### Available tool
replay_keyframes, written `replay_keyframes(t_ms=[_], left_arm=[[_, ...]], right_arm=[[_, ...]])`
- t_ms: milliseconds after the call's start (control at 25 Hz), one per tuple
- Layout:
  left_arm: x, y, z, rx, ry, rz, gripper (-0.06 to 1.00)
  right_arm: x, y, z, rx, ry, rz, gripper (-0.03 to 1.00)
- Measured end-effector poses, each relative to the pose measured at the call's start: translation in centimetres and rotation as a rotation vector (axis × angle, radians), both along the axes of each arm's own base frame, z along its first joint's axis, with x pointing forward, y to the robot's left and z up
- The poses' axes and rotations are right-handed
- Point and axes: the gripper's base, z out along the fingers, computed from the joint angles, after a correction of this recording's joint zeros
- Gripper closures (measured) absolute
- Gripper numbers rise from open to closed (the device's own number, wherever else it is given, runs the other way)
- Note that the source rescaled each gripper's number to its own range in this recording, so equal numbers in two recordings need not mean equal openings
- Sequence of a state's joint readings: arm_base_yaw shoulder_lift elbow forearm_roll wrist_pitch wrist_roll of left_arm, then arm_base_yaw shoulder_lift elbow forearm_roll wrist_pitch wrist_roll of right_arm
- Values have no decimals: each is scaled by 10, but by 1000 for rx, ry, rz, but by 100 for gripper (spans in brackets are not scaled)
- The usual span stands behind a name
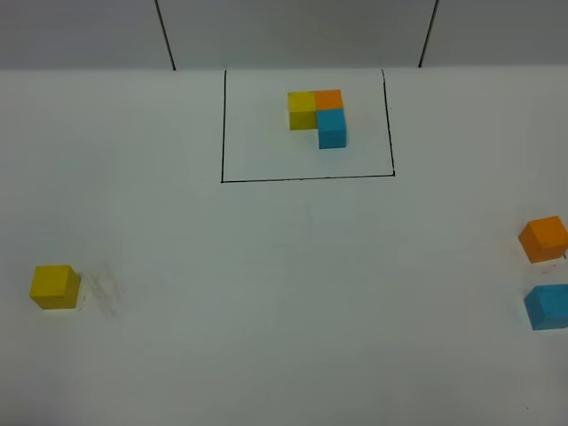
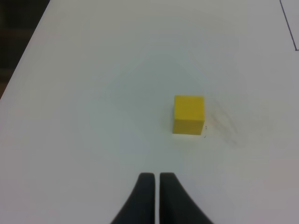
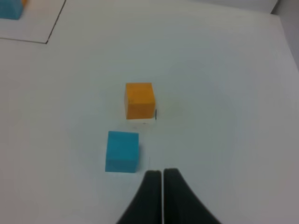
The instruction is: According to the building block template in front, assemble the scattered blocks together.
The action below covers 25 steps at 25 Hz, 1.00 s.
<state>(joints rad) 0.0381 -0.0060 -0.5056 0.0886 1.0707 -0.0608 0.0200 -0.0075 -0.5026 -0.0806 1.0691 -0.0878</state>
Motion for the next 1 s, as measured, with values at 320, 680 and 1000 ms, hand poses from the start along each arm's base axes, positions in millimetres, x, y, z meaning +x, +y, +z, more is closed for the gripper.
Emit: replay_keyframes(t_ms=[320,680,1000], left_arm=[[0,0,0,0,0,0,94],[0,0,0,0,0,0,94],[0,-5,0,-31,0,-46,94]], right_arm=[[0,0,0,0,0,0,96],[0,0,0,0,0,0,96],[0,0,0,0,0,0,96]])
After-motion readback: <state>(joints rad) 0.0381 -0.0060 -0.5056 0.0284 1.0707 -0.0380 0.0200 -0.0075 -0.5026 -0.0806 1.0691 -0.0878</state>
